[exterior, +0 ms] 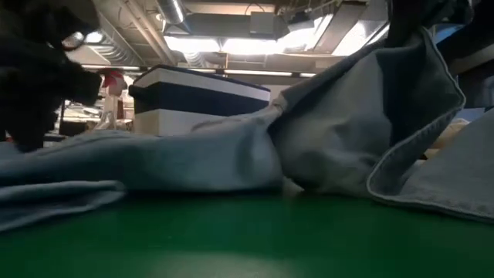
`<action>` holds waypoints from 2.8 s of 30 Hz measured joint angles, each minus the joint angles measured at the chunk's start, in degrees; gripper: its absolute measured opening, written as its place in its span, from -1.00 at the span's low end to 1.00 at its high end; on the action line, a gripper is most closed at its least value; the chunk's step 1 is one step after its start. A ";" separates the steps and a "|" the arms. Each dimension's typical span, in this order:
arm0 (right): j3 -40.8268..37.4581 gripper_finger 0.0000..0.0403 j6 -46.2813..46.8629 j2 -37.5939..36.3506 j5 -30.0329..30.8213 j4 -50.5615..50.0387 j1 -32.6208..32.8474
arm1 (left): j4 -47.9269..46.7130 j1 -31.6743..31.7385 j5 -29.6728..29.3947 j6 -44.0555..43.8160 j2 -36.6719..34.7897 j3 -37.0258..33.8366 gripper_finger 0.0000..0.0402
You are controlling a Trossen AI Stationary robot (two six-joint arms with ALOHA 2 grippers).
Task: Fold laundry
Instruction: Fold the blue jeans
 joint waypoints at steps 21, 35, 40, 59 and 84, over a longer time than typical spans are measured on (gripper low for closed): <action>-12.10 -0.29 -15.55 -0.25 -12.26 50.29 -4.00 | 11.66 8.29 8.98 9.13 -1.31 1.32 -0.20; -7.14 0.22 -39.86 -0.24 -19.14 48.99 -17.69 | 18.19 21.73 -14.04 24.55 1.48 11.28 -0.11; -7.14 0.18 -45.01 0.01 -18.85 44.16 -22.66 | 25.07 29.41 -9.47 27.86 12.35 10.67 -0.11; -6.51 0.15 -65.21 -0.19 -21.13 39.79 -27.38 | 32.53 36.48 9.81 29.01 23.28 14.34 -0.95; 7.81 0.15 -65.40 5.52 -34.22 52.22 -36.37 | 26.09 19.10 14.28 52.87 -2.53 31.27 -0.97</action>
